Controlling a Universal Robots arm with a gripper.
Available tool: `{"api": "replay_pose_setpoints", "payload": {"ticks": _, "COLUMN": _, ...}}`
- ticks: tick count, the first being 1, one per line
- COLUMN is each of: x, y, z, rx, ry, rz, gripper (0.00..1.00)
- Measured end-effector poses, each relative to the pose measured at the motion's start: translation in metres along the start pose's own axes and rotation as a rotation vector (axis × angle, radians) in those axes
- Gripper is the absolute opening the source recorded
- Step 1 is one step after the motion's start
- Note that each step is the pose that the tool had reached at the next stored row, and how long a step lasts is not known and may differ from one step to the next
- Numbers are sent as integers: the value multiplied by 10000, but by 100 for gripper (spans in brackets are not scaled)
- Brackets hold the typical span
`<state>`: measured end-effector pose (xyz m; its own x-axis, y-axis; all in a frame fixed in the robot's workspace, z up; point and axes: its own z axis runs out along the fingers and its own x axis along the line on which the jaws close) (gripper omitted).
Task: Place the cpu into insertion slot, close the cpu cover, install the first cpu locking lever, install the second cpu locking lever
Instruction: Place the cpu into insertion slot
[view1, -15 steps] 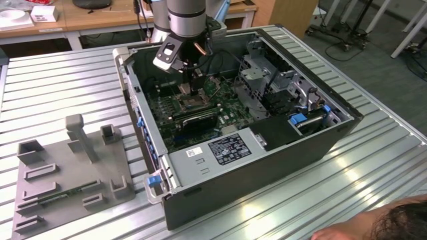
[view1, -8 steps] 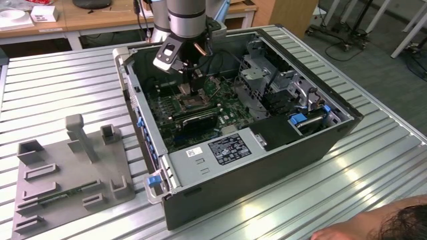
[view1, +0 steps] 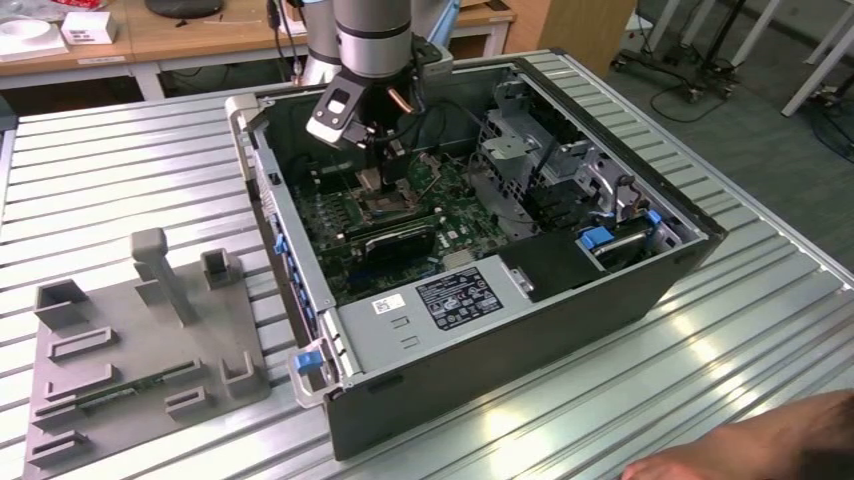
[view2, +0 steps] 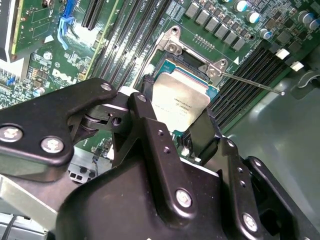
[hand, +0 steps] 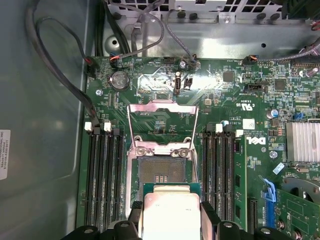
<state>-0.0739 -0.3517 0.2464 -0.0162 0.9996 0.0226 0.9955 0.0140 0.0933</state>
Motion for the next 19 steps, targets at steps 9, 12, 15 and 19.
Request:
{"api": "replay_pose_setpoints", "payload": {"ticks": 9, "x": -1, "y": -6, "z": 61, "rx": -2, "ry": 3, "rz": 1, "gripper": 54}}
{"api": "replay_pose_setpoints", "payload": {"ticks": 12, "x": -1, "y": -1, "z": 88, "rx": -1, "ry": 2, "rz": 0, "gripper": 54}}
{"api": "replay_pose_setpoints", "payload": {"ticks": 15, "x": 1, "y": 6, "z": 119, "rx": -1, "ry": 2, "rz": 1, "gripper": 54}}
{"api": "replay_pose_setpoints", "payload": {"ticks": 19, "x": 3, "y": 17, "z": 162, "rx": -1, "ry": 2, "rz": 0, "gripper": 54}}
